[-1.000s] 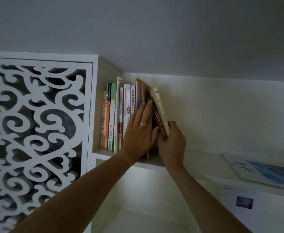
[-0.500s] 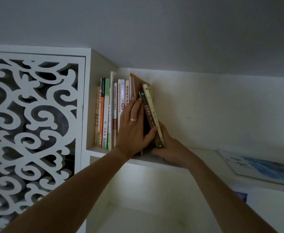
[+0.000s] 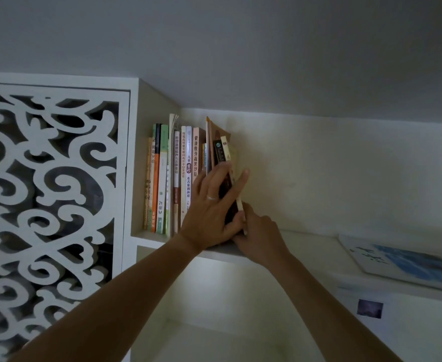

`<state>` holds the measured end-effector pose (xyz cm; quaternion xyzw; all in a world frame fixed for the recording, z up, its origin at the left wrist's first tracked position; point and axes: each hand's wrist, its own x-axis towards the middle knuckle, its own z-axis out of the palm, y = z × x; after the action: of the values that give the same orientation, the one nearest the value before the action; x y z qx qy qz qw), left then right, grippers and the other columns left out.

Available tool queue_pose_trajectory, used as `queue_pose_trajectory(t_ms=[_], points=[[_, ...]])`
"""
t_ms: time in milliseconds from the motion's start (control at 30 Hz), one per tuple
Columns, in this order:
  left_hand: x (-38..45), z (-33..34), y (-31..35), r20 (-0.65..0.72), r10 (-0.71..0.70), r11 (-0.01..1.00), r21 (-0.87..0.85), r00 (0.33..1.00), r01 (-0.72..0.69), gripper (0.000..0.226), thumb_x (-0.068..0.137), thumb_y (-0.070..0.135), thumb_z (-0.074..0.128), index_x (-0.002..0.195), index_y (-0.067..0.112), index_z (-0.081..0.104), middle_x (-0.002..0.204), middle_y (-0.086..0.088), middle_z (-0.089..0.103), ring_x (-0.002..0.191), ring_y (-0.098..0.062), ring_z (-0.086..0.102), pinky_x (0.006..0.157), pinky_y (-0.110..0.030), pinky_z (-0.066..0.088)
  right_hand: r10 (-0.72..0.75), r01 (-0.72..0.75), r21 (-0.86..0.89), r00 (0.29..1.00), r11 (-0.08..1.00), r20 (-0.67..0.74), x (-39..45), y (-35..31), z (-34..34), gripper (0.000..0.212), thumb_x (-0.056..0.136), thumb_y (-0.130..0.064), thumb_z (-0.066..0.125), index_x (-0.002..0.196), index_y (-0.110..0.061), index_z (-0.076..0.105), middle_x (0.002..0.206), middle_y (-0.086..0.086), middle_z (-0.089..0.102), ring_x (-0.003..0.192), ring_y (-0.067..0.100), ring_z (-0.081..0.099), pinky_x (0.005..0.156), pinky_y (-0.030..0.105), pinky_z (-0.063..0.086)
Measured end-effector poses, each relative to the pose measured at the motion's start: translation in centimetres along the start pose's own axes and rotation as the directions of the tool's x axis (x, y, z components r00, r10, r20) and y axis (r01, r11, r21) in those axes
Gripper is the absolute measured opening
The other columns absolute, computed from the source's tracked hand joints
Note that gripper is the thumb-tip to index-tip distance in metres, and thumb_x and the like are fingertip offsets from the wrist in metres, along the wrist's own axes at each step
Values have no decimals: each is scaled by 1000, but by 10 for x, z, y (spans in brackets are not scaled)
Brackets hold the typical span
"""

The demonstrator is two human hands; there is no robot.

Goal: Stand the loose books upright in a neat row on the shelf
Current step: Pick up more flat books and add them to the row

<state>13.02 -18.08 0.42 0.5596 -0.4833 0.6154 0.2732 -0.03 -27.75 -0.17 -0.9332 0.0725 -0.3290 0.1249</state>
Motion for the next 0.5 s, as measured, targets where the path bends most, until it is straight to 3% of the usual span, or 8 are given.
queue_pose_trajectory(t_ms=[100, 167, 233, 300, 367, 500], points=[[0, -1, 4, -9, -41, 999, 6, 999, 41, 69, 95, 46, 47, 154, 11, 45, 162, -15, 25, 153, -34, 28, 120, -60, 26, 9, -24, 154, 995, 988, 96, 8, 3, 9, 82, 98, -40, 59, 162, -23, 10, 120, 14, 71, 99, 33, 69, 72, 28, 43], [-1, -2, 4, -14, -79, 997, 22, 997, 79, 66, 95, 41, 50, 154, 12, 46, 162, -15, 26, 155, -34, 25, 121, -59, 25, -35, -42, 258, 957, 965, 287, 15, 12, 7, 102, 93, -52, 64, 161, -31, -10, 142, 3, 60, 118, 24, 65, 88, 29, 49], [-1, -2, 3, -11, -68, 996, 62, 998, 69, 64, 95, 38, 55, 154, 13, 47, 163, -15, 26, 156, -33, 23, 122, -59, 24, -68, -56, 283, 909, 958, 411, 18, 24, 2, 110, 85, -65, 64, 157, -45, -17, 157, -8, 42, 135, 17, 52, 108, 35, 46], [-2, -2, 2, -11, -36, 994, 107, 999, 37, 64, 94, 34, 62, 153, 14, 48, 164, -17, 30, 156, -33, 24, 123, -59, 23, -57, -68, 250, 886, 966, 460, 19, 33, -3, 110, 80, -73, 63, 154, -53, -16, 164, -8, 31, 145, 18, 42, 116, 40, 40], [-2, -2, 2, -2, -5, 992, 124, 1000, 5, 61, 93, 32, 66, 150, 14, 53, 163, -18, 36, 155, -33, 27, 123, -60, 22, -19, -86, 228, 906, 970, 422, 15, 38, -6, 110, 77, -77, 65, 155, -55, -8, 163, -5, 35, 144, 20, 44, 114, 38, 40], [-3, -3, 2, 34, 24, 992, 122, 999, -28, 33, 92, 28, 64, 119, 12, 73, 156, -15, 49, 153, -32, 34, 124, -58, 23, 93, -146, 171, 954, 974, 287, 6, 38, -4, 91, 73, -80, 67, 151, -47, 35, 146, -2, 55, 121, 18, 59, 83, 25, 44]])
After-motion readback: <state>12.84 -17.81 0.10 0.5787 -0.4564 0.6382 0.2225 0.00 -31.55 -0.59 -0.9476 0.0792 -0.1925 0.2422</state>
